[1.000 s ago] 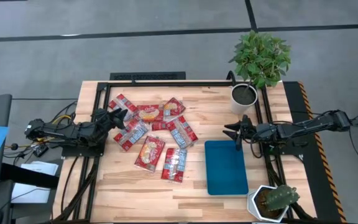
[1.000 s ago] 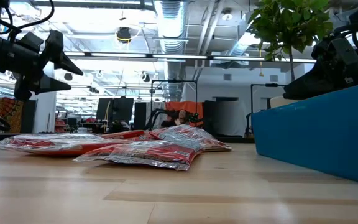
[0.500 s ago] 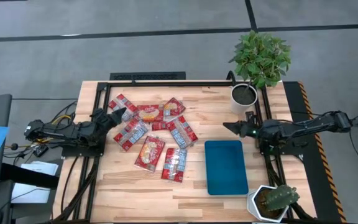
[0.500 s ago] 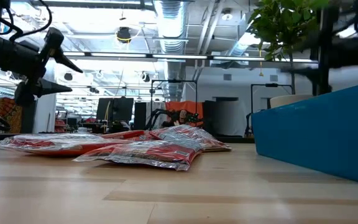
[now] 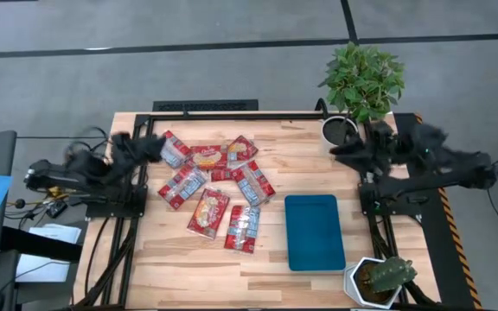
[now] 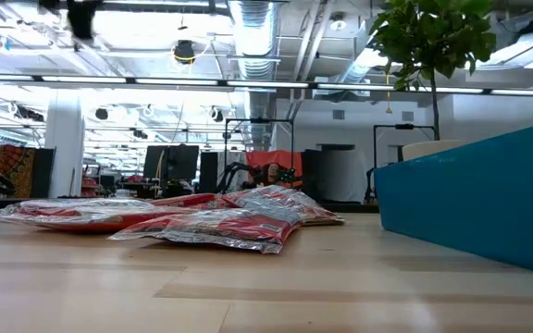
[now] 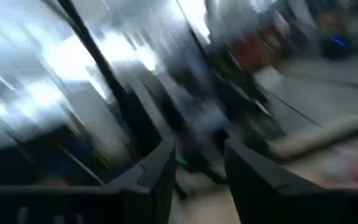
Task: Sort popcorn bags into baskets
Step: Put the red popcorn bag into the blue bin
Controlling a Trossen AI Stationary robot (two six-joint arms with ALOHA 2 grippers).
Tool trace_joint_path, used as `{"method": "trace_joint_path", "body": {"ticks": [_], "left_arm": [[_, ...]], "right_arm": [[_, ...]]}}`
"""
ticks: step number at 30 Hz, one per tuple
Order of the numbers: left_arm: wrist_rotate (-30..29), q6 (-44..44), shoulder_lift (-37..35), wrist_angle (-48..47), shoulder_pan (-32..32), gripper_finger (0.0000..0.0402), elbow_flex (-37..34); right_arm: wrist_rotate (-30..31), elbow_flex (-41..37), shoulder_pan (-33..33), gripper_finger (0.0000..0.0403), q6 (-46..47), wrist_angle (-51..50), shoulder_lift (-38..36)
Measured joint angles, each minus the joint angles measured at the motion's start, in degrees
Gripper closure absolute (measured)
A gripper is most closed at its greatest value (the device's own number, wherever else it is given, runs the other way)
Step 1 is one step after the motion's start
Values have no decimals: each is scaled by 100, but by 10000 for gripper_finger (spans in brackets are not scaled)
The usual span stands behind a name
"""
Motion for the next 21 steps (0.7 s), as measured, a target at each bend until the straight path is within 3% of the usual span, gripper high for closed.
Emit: {"method": "trace_joint_path", "body": {"ticks": [4,8,10,14,21], "left_arm": [[1113,1319,1488,-2195,-4,152,2460],[1203,1642,3040,-5975,-2,152,5016],[922,1565,3731,-7625,0,152,5922],[381,1306,4554,-9518,-30,152,6876],[-25,1408,4360,-9936,-151,152,6678]], "right_arm": [[446,2288,-25,261,-1092,-3350,1773],[856,3153,-46,263,-1238,-5234,3337],[982,3085,-58,252,-1088,-5366,3965],[974,2768,-103,199,-745,-4716,5111],[823,2652,-432,95,0,-3305,7061]]}}
